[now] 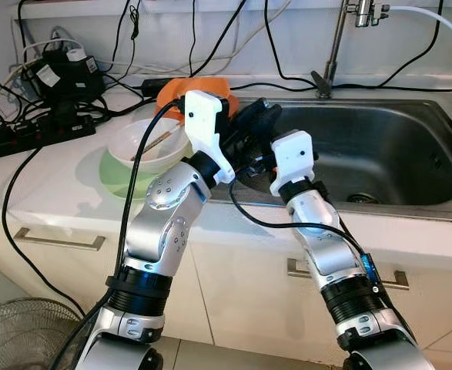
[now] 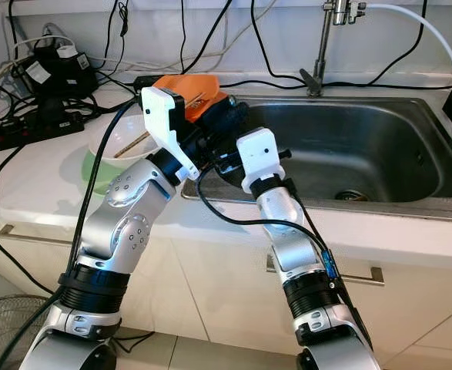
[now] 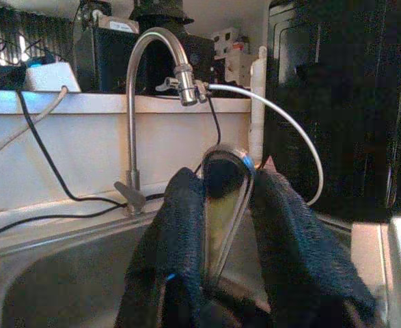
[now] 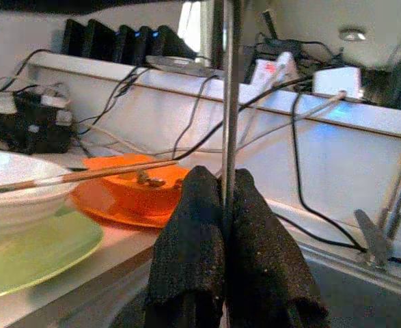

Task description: Kitchen organization

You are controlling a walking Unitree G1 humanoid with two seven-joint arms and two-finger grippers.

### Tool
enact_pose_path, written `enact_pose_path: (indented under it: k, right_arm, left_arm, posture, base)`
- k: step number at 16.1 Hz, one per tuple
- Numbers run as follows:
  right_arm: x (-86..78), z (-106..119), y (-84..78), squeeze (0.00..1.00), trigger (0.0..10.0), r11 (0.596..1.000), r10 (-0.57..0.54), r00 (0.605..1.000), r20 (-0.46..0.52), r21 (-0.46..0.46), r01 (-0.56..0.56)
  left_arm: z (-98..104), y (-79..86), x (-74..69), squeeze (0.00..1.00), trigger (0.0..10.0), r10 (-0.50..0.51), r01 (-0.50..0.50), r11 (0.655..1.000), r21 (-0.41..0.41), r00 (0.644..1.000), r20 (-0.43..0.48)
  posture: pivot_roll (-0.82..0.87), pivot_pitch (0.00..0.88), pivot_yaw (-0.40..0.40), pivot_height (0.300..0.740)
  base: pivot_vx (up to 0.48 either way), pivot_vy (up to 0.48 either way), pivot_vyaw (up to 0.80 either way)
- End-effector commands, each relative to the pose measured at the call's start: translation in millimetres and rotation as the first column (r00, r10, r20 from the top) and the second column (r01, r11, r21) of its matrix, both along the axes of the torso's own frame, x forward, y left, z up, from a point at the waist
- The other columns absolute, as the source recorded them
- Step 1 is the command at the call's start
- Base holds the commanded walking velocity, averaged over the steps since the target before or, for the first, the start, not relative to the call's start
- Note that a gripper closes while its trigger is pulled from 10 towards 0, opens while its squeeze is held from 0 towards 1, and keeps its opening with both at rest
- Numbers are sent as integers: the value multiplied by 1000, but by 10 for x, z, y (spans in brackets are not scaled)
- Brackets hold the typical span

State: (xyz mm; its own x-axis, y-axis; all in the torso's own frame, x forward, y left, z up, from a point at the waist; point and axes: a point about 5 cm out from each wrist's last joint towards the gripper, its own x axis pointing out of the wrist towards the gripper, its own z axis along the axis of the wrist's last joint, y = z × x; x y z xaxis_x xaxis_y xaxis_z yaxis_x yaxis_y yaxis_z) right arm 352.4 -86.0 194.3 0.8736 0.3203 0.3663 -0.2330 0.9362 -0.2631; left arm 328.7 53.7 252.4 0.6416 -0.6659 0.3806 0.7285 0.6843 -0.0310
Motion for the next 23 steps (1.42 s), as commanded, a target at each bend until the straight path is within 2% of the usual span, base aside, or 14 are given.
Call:
enact_pose_path:
  k: [1,4,5,6,9,13,15,17,18,19,20,21,22,23]
  right_arm:
    - [34,47,-58,0,0,999,-30,1000,6,34,29]
    - [62,50,-104,0,0,999,-45,999,5,27,44]
    - [79,57,-132,0,0,998,-55,998,6,23,54]
    - [102,59,-172,0,0,998,-67,998,5,14,67]
    - [159,41,-278,0,0,995,-101,995,-6,-10,101]
    - [237,-5,-439,0,0,983,-177,984,-33,-49,175]
    - [274,-29,-511,0,10000,973,-222,974,-50,-72,218]
    - [286,-23,-512,0,10000,973,-221,974,-48,-70,218]
    - [290,-20,-513,0,10000,973,-223,974,-47,-72,219]
    - [298,-17,-512,0,10000,972,-225,973,-44,-75,222]
    - [305,-9,-509,0,10000,972,-225,973,-42,-75,222]
    - [305,-9,-509,0,10000,972,-225,973,-42,-75,222]
    - [321,-10,-500,0,10000,972,-225,973,-45,-78,221]
    - [328,-13,-492,0,10000,972,-225,973,-48,-79,221]
  left_arm:
    - [-57,90,31,1000,10000,37,-37,999,8,999,-29]
    - [-21,130,34,1000,10000,63,-63,998,-1,998,-16]
    - [-1,152,31,216,10000,72,-72,997,-4,997,-9]
    - [19,184,25,0,10000,80,-80,997,-9,997,-4]
    - [23,288,20,0,10000,112,-112,994,-13,994,-7]
    - [-77,458,8,0,10000,162,-160,987,32,986,-37]
    - [-189,529,5,0,10000,202,-193,972,130,978,-53]
    - [-433,499,-23,0,10000,198,-160,954,254,971,-131]
    - [-535,481,-30,0,10000,204,-147,934,327,968,-146]
    - [-705,454,-55,0,10000,206,-111,895,431,962,-181]
    - [-780,410,-84,0,10000,195,-90,904,417,956,-217]
    - [-780,410,-84,0,10000,195,-90,904,417,956,-217]
    - [-831,300,-137,0,10000,161,-53,916,397,957,-243]
    - [-834,262,-152,0,10000,150,-42,918,393,957,-248]
  posture:
    - [64,0,114,740]
    - [68,0,112,740]
    - [67,0,111,740]
    - [68,0,110,740]
    - [69,0,108,740]
    - [76,0,104,740]
    - [84,0,101,740]
    - [87,1,101,740]
    - [87,3,101,740]
    - [88,3,101,740]
    - [83,6,102,740]
    - [83,6,102,740]
    - [84,9,101,740]
    - [87,9,100,740]
  base:
    - [0,0,0]
    - [0,0,0]
    - [0,0,0]
    - [0,0,0]
    - [0,0,0]
    - [0,0,0]
    - [0,0,0]
    - [0,0,0]
    - [0,0,0]
    - [0,0,0]
    - [0,0,0]
    - [0,0,0]
    - [0,0,0]
    - [0,0,0]
